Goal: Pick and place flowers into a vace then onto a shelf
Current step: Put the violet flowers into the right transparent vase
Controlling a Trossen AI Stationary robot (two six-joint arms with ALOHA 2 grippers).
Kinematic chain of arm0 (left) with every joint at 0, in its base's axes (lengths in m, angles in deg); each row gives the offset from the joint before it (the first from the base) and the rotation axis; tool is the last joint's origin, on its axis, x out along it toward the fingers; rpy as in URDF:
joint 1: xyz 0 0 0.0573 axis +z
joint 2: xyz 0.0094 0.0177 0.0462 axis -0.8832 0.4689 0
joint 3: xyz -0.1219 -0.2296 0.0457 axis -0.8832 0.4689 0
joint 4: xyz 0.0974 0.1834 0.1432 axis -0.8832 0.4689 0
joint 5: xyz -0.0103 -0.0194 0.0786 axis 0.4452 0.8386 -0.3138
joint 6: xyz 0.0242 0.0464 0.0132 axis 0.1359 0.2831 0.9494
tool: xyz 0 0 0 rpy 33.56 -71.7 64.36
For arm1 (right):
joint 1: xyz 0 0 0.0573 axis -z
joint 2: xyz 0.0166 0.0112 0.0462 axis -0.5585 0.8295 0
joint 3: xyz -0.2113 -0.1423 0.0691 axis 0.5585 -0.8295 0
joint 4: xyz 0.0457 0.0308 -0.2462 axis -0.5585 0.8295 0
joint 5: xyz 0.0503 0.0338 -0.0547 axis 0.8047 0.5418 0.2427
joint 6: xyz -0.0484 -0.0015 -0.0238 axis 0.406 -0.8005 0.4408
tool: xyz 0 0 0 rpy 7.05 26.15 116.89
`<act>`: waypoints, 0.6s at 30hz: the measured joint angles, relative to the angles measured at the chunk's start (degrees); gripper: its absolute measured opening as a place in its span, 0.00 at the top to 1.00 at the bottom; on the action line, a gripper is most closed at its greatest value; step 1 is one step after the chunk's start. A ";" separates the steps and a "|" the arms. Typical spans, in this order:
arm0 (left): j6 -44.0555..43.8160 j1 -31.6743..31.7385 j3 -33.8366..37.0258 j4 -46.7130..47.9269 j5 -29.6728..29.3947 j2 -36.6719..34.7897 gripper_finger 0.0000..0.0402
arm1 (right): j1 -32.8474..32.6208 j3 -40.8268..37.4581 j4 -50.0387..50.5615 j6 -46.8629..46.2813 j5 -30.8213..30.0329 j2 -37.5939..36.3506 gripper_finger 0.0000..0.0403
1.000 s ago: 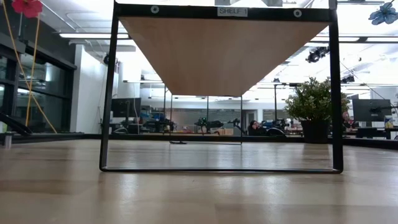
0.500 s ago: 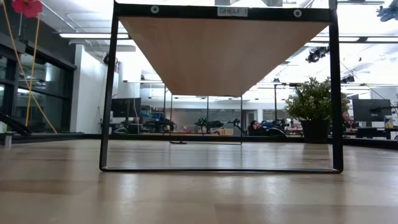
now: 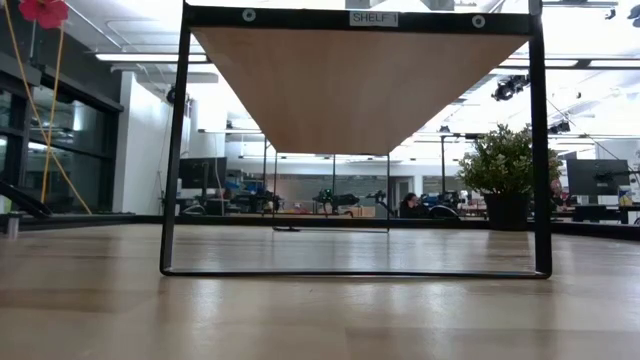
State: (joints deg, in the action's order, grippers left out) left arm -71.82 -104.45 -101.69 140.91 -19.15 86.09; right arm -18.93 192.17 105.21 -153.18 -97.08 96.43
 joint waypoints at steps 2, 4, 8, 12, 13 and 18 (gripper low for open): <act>0.02 0.02 0.00 0.00 0.00 0.00 0.20 | 0.00 0.00 0.00 0.02 0.02 0.02 0.87; 0.02 0.02 0.00 0.00 0.00 0.00 0.20 | -0.23 0.00 -0.02 0.12 0.07 0.02 0.90; 0.01 0.01 0.00 0.00 0.00 0.00 0.20 | -0.92 0.00 -0.02 0.40 -0.13 0.02 0.97; 0.01 0.01 0.00 -0.01 -0.04 0.00 0.20 | -1.33 0.00 -0.02 0.45 -0.54 0.02 0.99; 0.00 0.00 0.00 0.00 -0.03 0.00 0.20 | -1.32 0.00 -0.02 0.46 -0.50 0.02 0.99; 0.00 0.00 0.00 0.00 -0.05 0.00 0.20 | -1.45 0.00 -0.34 0.50 -0.69 0.02 0.99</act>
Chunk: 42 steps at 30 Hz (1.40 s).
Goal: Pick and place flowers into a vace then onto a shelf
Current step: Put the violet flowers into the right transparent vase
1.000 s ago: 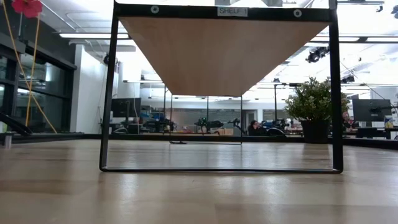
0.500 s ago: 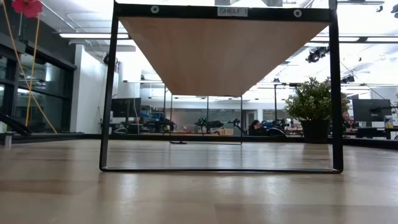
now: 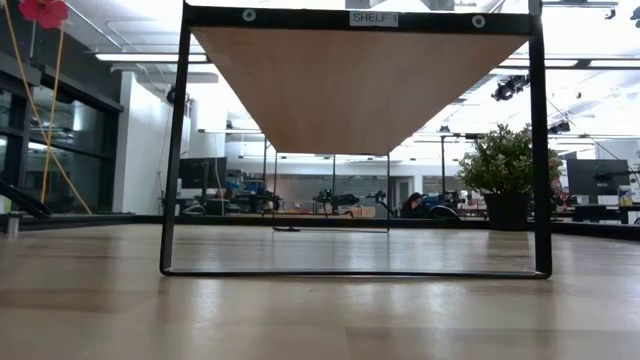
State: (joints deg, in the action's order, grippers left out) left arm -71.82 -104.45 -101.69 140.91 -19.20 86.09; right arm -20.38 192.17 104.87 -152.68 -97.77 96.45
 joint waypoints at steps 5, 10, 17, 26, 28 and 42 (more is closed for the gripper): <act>0.00 0.01 0.00 0.00 -0.15 -0.01 0.20 | -1.49 -0.02 -5.30 3.85 -4.95 -0.57 0.99; 0.00 0.01 0.00 0.00 -0.16 0.00 0.20 | -1.87 -0.01 -9.12 5.96 -7.31 -2.37 1.00; 0.32 0.00 0.00 0.00 -0.19 0.00 0.20 | -1.97 0.00 -14.54 8.73 -9.41 -3.32 0.98; 0.44 0.00 0.00 0.00 -0.19 0.00 0.20 | -2.35 0.00 -18.53 9.31 -7.90 -3.32 1.00; 0.44 0.01 0.00 0.00 -0.19 0.00 0.20 | -2.29 0.00 -18.50 8.26 -5.35 -3.32 1.00; 0.28 0.00 0.00 0.00 -0.19 0.00 0.20 | -1.92 0.00 -21.89 8.40 -4.88 -3.32 0.94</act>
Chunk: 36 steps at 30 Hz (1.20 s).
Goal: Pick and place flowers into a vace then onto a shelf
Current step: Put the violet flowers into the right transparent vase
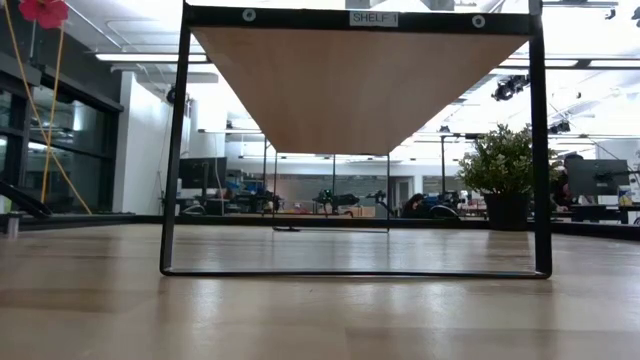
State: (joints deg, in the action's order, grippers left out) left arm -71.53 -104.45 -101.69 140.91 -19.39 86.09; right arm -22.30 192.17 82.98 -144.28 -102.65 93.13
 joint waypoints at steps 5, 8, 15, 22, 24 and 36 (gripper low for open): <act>-0.02 0.00 0.00 0.00 0.00 0.00 0.20 | -0.02 0.00 -2.21 0.05 0.80 0.00 0.82; -0.02 0.01 0.00 0.00 -0.02 -0.01 0.20 | -0.05 0.00 -2.62 -0.06 1.02 0.02 0.75; -0.02 0.00 0.00 0.00 0.24 0.00 0.20 | -1.13 0.00 -3.76 -0.49 -0.04 0.02 0.71; -0.04 0.00 0.00 0.00 1.60 0.00 0.20 | -3.71 0.00 -12.88 7.89 -10.73 0.02 0.71; -0.04 0.00 0.00 0.00 1.62 0.00 0.20 | -4.54 0.00 -16.67 12.32 -14.57 0.02 0.71; 7.70 0.02 0.00 -4.92 0.17 0.00 0.20 | -7.65 0.00 -35.94 41.44 -30.78 0.02 0.71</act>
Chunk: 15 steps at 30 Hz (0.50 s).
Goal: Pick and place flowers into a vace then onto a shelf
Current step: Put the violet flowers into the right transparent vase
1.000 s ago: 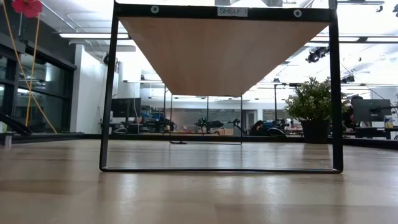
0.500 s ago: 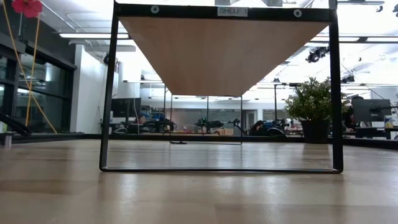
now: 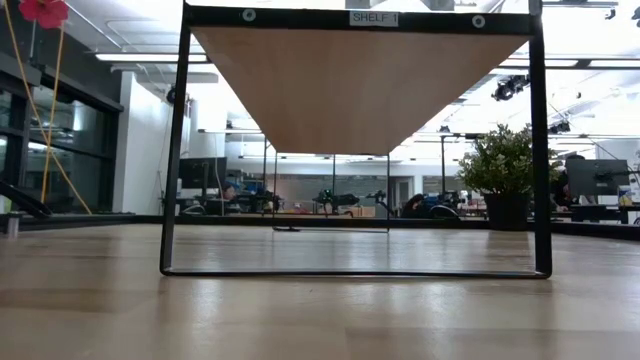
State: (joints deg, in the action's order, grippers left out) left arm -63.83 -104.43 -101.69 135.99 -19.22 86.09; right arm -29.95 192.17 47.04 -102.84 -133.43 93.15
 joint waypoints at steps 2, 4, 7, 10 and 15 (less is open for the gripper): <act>4.93 0.02 0.00 -3.63 -1.64 0.00 0.20 | 0.00 0.00 -3.47 6.33 -0.60 0.00 0.71; 10.51 0.02 0.00 -7.70 -4.15 0.00 0.20 | 0.02 0.00 -7.32 12.31 -0.67 0.00 0.71; 16.88 1.07 0.00 -14.06 -8.08 0.02 0.20 | 0.02 0.00 -13.10 20.74 -1.38 0.00 0.71; 17.60 4.13 -0.02 -20.21 -8.87 0.60 0.20 | 0.02 0.00 -18.25 29.28 -1.66 0.00 0.71; 17.32 10.42 0.02 -21.47 0.83 4.69 0.20 | -1.03 0.00 -26.34 42.22 -3.24 0.02 0.71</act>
State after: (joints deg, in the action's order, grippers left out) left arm -46.51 -94.01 -101.66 114.52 -18.39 90.79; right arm -30.98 192.17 20.71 -60.62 -136.67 93.17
